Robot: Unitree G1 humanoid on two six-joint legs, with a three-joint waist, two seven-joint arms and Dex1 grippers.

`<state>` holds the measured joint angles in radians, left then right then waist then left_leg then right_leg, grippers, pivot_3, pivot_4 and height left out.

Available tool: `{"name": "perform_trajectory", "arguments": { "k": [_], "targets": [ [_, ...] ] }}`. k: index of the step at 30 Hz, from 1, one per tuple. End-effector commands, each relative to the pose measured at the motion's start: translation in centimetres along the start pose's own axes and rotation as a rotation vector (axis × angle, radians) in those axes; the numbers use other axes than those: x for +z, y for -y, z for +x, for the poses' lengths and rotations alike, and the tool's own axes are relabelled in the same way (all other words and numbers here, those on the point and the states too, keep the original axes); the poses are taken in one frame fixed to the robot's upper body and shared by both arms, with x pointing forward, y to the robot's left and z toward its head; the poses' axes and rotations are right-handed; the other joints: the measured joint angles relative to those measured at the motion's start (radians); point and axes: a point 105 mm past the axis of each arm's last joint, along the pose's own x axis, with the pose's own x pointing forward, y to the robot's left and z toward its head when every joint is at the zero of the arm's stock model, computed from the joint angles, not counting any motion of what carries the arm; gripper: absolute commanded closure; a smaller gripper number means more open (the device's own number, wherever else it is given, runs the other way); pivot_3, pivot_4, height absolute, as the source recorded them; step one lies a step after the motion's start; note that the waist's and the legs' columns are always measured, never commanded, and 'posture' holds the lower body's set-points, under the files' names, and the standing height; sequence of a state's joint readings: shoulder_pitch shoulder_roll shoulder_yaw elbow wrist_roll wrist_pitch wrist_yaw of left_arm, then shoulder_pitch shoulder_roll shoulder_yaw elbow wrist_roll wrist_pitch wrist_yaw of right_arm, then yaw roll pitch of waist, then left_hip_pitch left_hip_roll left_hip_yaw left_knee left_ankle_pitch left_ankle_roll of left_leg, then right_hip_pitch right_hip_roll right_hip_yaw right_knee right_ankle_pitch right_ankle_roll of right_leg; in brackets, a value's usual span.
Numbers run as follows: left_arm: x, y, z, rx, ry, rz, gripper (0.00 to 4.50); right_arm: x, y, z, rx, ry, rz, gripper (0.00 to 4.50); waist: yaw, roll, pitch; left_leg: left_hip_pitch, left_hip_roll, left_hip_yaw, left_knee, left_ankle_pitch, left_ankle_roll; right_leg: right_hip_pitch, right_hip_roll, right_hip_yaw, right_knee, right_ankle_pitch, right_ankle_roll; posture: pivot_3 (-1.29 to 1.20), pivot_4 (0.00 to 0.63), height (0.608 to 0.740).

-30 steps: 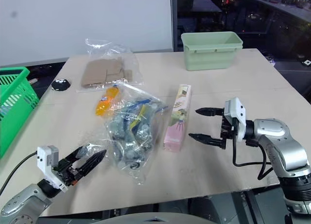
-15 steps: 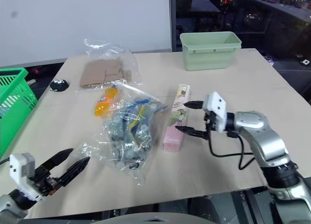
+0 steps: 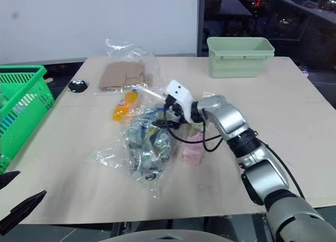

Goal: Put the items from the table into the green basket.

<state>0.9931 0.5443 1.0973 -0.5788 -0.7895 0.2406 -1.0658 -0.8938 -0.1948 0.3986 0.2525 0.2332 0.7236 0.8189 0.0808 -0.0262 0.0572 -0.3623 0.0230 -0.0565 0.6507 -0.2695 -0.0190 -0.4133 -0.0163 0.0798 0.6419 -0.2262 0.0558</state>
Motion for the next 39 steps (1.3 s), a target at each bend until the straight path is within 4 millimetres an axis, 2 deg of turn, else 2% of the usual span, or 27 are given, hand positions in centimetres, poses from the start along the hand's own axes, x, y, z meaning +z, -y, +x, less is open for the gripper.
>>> {"name": "perform_trajectory", "arguments": {
  "k": [1,6,7,9,12,13,14,17,26,31,35,39],
  "targets": [
    [1.5,0.8,-0.1,-0.002,0.037,0.055,0.03,0.3,2.1,0.6,-0.123,-0.062,-0.035,0.00,0.011,0.000,0.000,0.000,0.000,0.000,0.000,0.000,0.000,0.000,0.000,0.000,0.000,0.000,0.000,0.41,0.000,0.740],
    [2.5,2.2,1.3,-0.012,0.070,0.061,0.03,-0.4,2.8,1.3,-0.159,-0.126,0.002,0.00,0.038,-0.001,-0.001,-0.001,0.000,-0.001,0.000,0.000,0.000,0.000,0.000,-0.001,0.000,0.000,0.000,0.43,0.000,0.740],
    [2.6,2.3,1.5,-0.011,0.077,0.058,0.01,-0.6,2.8,1.3,-0.163,-0.139,-0.001,0.25,0.042,-0.001,-0.001,-0.001,0.000,-0.001,0.000,0.000,0.000,0.000,0.000,-0.001,0.000,0.000,0.000,0.43,0.000,0.740],
    [2.6,2.5,1.9,-0.008,0.082,0.055,0.00,-1.0,2.9,1.4,-0.162,-0.157,0.001,0.88,0.045,-0.001,-0.001,0.000,0.000,-0.002,-0.001,0.000,0.000,0.000,0.000,-0.002,0.000,0.000,0.000,0.44,0.000,0.740],
    [2.7,2.5,2.3,-0.003,0.089,0.052,0.00,-1.0,2.9,1.4,-0.161,-0.152,-0.001,2.27,0.047,0.000,-0.001,-0.001,0.000,-0.003,-0.001,0.000,0.000,0.000,0.000,-0.003,0.000,0.000,-0.001,0.43,0.000,0.740],
    [2.7,2.5,2.5,-0.002,0.093,0.052,0.00,-0.8,2.9,1.4,-0.161,-0.147,-0.002,2.50,0.047,-0.001,-0.001,-0.001,0.000,-0.003,-0.001,0.000,0.000,0.000,0.000,-0.003,0.000,0.000,-0.001,0.43,0.000,0.740],
    [2.7,2.3,2.6,-0.001,0.098,0.054,0.00,-0.7,2.9,1.4,-0.159,-0.140,-0.003,3.15,0.047,-0.001,-0.001,-0.001,0.000,-0.003,-0.001,0.000,0.000,0.000,0.000,-0.003,0.000,0.000,-0.001,0.43,0.000,0.740],
    [2.8,2.1,3.0,-0.001,0.107,0.059,0.00,-0.2,2.9,1.4,-0.157,-0.119,-0.001,4.48,0.049,-0.001,-0.001,-0.001,0.000,-0.003,-0.001,0.000,0.000,0.000,0.000,-0.003,0.000,0.000,-0.001,0.41,0.000,0.740],
    [3.0,1.3,4.2,-0.029,0.133,0.073,0.00,3.0,3.0,-0.2,-0.132,0.050,0.035,4.48,0.046,0.000,0.000,-0.002,0.000,-0.003,-0.001,0.000,0.000,0.000,0.000,-0.004,0.000,0.000,-0.001,0.37,0.000,0.740],
    [3.9,0.6,5.0,-0.019,0.154,0.086,0.00,6.2,3.2,-2.4,-0.132,0.194,0.061,4.48,0.044,0.001,0.000,-0.002,0.000,-0.004,-0.001,0.000,0.000,0.000,0.000,-0.004,0.000,0.000,-0.001,0.34,0.000,0.740],
    [5.4,0.5,5.4,-0.038,0.197,0.064,0.00,7.8,3.6,-3.8,-0.162,0.246,0.049,4.48,0.042,0.001,0.000,-0.002,0.000,-0.004,-0.001,0.000,0.000,0.000,0.000,-0.004,0.000,0.000,-0.001,0.32,0.000,0.740],
    [5.8,0.6,5.7,-0.085,0.194,0.055,0.00,9.3,3.8,-5.1,-0.183,0.295,0.048,4.48,0.037,0.002,0.001,-0.002,0.000,-0.004,-0.002,0.000,0.000,0.000,0.000,-0.004,0.000,0.000,-0.001,0.30,0.000,0.740]
  ]
}}
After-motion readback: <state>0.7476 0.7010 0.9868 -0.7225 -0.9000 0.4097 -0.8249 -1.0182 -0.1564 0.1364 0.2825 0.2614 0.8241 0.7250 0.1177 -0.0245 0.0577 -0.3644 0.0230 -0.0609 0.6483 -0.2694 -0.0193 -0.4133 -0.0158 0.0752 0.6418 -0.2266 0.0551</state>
